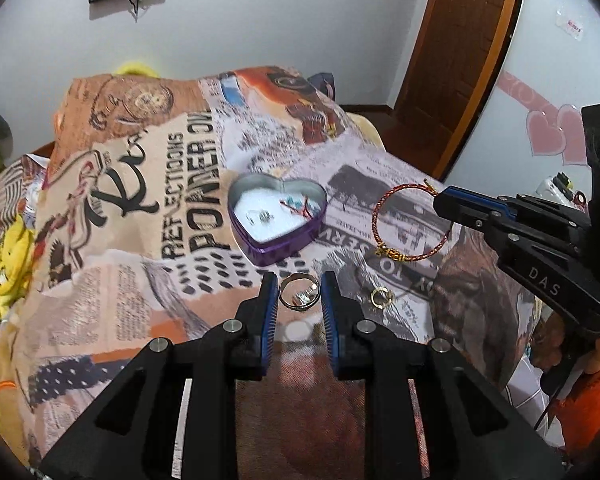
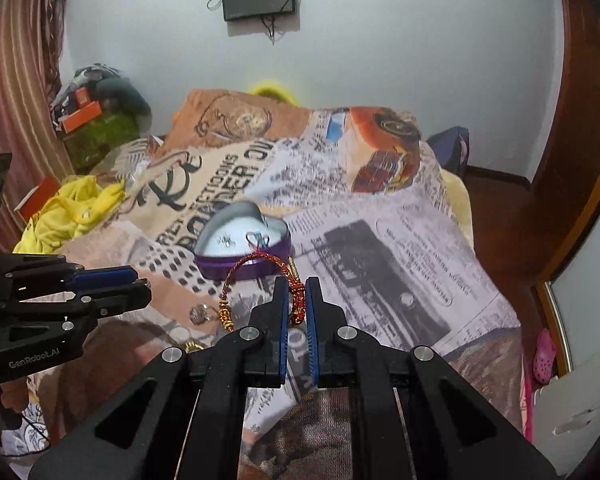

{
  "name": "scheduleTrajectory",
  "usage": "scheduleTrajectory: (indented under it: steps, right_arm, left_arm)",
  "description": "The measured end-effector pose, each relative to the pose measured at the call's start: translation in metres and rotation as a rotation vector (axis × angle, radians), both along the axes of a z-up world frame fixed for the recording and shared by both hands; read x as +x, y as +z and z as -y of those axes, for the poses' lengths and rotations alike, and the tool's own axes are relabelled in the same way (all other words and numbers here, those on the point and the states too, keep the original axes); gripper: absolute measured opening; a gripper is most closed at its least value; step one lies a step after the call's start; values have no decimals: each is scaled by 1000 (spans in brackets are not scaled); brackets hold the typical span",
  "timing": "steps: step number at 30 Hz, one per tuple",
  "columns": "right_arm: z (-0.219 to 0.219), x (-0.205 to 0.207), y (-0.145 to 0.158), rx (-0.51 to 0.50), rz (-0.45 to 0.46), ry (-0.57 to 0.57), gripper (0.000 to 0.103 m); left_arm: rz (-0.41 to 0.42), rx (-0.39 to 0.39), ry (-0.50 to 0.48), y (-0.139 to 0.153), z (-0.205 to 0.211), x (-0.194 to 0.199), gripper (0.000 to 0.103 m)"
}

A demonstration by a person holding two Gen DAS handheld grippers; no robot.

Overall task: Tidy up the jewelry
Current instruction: 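Grasp a gold ring with the left tool while the right tool grasps the orange twisted bracelet, then lower the ring and bracelet into the heart tin and open both tools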

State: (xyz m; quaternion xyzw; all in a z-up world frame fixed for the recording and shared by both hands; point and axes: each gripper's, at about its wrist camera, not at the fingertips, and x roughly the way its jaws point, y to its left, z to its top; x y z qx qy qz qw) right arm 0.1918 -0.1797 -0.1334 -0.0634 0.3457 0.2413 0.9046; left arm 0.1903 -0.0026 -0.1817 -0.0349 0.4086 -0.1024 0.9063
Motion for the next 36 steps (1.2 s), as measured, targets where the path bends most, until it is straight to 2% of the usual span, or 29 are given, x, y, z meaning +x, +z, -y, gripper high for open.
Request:
scheduleTrajectory:
  steps: [9, 17, 36]
  right_arm:
    - [-11, 10, 18, 27, 47, 8, 7]
    - [-26, 23, 20, 41, 59, 25, 7]
    - [-60, 68, -9, 17, -19, 95, 7]
  left_arm:
    - [49, 15, 27, 15, -13, 12, 21]
    - [80, 18, 38, 23, -20, 28, 21]
    - [50, 20, 34, 1, -24, 73, 21]
